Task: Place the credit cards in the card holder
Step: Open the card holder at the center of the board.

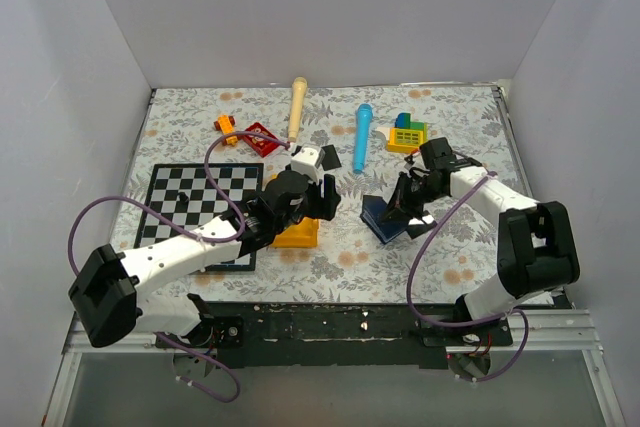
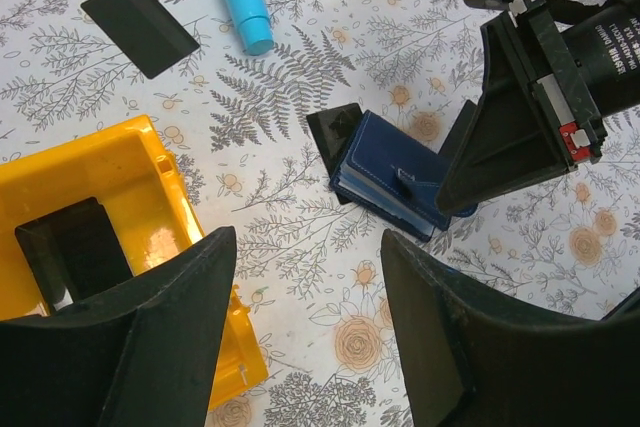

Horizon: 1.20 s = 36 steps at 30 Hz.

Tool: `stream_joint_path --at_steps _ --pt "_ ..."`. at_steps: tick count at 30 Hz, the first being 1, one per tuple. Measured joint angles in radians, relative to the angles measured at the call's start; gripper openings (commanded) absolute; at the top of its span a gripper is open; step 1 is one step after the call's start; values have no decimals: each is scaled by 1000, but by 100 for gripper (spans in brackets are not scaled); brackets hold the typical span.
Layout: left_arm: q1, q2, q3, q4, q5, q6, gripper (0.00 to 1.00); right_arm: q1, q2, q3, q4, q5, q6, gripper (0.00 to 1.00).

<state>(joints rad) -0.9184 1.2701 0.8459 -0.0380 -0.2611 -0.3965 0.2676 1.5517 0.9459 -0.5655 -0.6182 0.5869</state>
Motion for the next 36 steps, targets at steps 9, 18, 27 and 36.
stream_joint_path --at_steps 9,18,27,36 --pt "0 28 -3 10 36 -5 60 -6 -128 0 -35 68 -14 1" --pt "60 -30 -95 47 87 -60 59 40 -172 22 -3 -55 49 1" --pt "100 -103 -104 46 92 -65 59 145 -149 -47 210 -126 231 1" --pt "104 -97 -104 46 123 -65 57 100 -72 -209 433 -180 352 1"
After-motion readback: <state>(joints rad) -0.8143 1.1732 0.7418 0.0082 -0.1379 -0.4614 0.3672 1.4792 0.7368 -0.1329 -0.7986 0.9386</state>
